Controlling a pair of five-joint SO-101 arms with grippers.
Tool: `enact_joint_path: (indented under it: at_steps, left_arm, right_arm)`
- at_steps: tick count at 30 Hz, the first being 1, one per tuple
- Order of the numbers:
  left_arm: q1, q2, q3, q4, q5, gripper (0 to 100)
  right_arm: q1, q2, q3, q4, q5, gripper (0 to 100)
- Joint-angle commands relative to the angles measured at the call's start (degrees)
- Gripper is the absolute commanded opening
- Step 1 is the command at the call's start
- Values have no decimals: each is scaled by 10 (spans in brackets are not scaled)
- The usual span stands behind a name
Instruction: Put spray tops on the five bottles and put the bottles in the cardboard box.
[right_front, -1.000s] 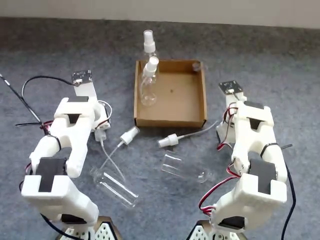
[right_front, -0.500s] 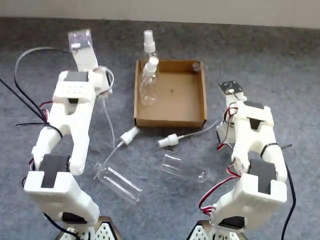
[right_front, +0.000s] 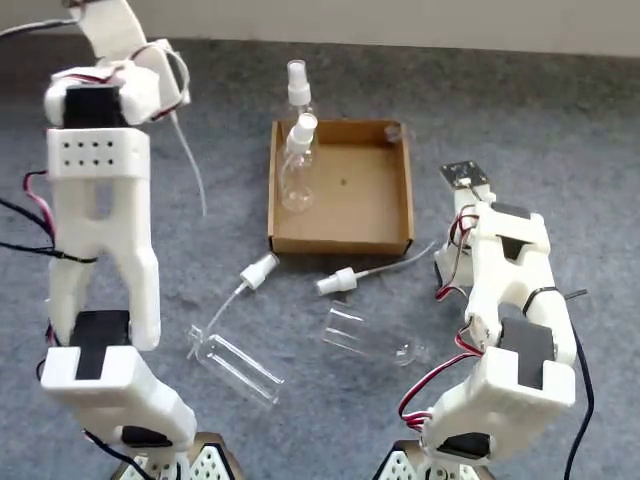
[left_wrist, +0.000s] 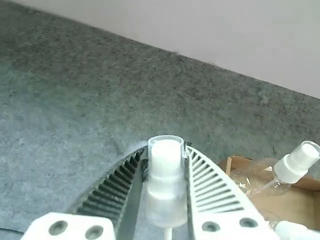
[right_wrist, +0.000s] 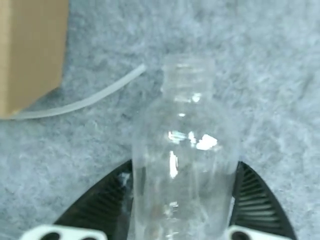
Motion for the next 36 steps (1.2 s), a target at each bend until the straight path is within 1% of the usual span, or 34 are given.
enact_joint_path:
  at_steps: [1,5,7,10,13,21,22,25,28,32,36]
  left_arm:
    - [-9,-45,-44,50,2,4]
    - [-12,-48,-44,73,2,4]
    - [-14,-49,-44,74,1,4]
    - [-14,-49,-44,74,1,4]
    - [-9,-49,-44,74,1,4]
    - [10,-49,-46,72,1,4]
    - [10,-49,-46,70,1,4]
    - [10,-48,-46,69,1,4]
    - [11,-48,-44,69,1,4]
    - [11,-48,-46,69,1,4]
    - [11,-48,-44,73,1,4]
  right_arm:
    - [0,-1,-79,-22,-3,241]
    - [7,0,-148,44,-2,242]
    - [34,3,-181,67,-1,242]
    - [90,3,-203,58,0,239]
    - [129,3,-206,62,36,239]
    - [137,3,-206,61,35,241]
    - [137,3,-206,59,25,241]
    - [138,3,-208,58,-48,241]
    - [135,4,-219,59,-98,241]
    - [136,5,-226,58,-140,241]
    - [133,5,-224,35,-162,240]
